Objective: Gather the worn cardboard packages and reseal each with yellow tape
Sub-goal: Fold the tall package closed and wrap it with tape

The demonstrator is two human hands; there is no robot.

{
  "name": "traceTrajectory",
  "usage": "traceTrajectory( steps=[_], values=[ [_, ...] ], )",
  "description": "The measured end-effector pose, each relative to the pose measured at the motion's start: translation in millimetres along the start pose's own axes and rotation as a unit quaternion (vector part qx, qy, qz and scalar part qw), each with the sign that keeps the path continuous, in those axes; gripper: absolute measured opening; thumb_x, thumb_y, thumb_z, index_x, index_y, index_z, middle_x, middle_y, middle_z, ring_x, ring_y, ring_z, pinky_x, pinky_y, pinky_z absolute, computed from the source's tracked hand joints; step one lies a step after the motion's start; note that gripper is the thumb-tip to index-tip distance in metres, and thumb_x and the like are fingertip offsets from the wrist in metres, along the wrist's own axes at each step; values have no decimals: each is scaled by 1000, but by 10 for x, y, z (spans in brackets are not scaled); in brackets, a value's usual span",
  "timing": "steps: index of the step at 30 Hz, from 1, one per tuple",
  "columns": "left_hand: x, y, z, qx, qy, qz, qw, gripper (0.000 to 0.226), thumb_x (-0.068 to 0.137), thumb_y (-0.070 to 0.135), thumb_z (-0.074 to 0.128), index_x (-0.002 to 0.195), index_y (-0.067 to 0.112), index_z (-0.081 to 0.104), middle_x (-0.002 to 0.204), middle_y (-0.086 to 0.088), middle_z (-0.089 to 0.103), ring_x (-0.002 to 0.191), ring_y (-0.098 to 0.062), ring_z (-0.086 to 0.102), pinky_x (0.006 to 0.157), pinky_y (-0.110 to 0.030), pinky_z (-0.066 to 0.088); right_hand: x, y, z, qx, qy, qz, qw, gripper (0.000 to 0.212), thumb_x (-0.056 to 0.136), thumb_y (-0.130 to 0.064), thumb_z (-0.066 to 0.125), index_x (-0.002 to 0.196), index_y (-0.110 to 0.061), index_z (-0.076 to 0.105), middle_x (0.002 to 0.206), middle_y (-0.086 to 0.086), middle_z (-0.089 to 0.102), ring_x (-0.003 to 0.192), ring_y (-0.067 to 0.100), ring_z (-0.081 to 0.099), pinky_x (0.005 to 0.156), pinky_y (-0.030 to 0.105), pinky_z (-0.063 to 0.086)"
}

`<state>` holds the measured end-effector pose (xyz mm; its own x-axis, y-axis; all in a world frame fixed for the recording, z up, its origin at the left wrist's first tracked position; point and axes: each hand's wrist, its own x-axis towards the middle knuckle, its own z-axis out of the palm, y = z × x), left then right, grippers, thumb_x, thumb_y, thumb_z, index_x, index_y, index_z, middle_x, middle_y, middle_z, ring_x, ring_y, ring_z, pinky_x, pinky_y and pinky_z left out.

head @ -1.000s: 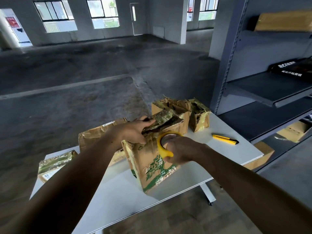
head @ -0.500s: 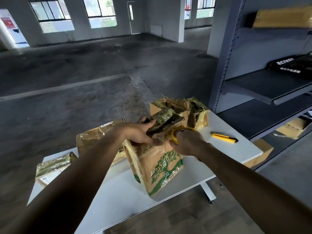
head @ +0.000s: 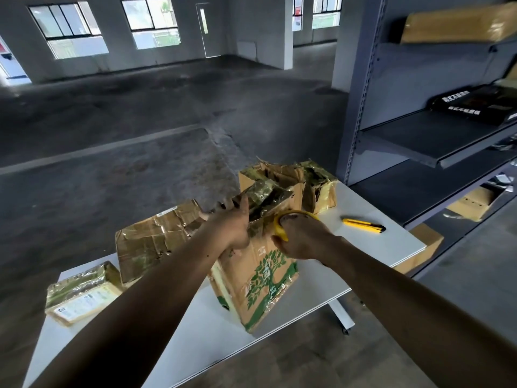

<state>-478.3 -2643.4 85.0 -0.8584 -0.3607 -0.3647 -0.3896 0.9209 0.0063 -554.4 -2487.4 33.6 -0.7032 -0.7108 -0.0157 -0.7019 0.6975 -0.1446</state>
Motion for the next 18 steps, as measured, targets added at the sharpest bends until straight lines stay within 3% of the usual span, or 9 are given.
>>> traceTrajectory(
  steps=[5,9,12,14,18],
  values=[
    [140,169,-9,10,33,-42,999,118,84,25,73,153,10,-21,162,-23,-7,148,-47,7,111,-73,16,-23,30,17,-6,-74,-41,996,55,90,-41,61,125,0,49,131,16,54,128,33,47,109,38,33],
    [281,274,-6,9,21,-78,997,115,82,32,77,155,2,-6,159,-26,1,145,-50,14,110,-74,20,-53,78,23,3,-133,-38,990,31,94,-27,57,110,-1,54,140,16,51,140,29,35,116,33,23],
    [389,301,9,-2,44,-53,998,101,84,25,75,155,2,7,160,-29,-3,147,-47,6,111,-75,10,-78,77,-17,25,-130,-31,991,28,97,-26,55,107,0,57,127,20,59,128,32,49,103,30,33],
    [427,292,25,-20,67,-26,997,107,81,30,77,154,-2,5,160,-28,4,147,-44,12,115,-68,16,-96,76,-66,19,-115,-36,993,35,98,-30,53,111,2,58,119,19,64,114,33,57,92,30,40],
    [412,179,47,-20,83,12,996,118,77,40,81,155,1,1,161,-24,8,146,-42,16,117,-58,24,-123,87,-109,-47,-85,-83,992,58,100,-47,47,137,-3,47,142,16,52,131,32,48,108,39,39]
  ],
)
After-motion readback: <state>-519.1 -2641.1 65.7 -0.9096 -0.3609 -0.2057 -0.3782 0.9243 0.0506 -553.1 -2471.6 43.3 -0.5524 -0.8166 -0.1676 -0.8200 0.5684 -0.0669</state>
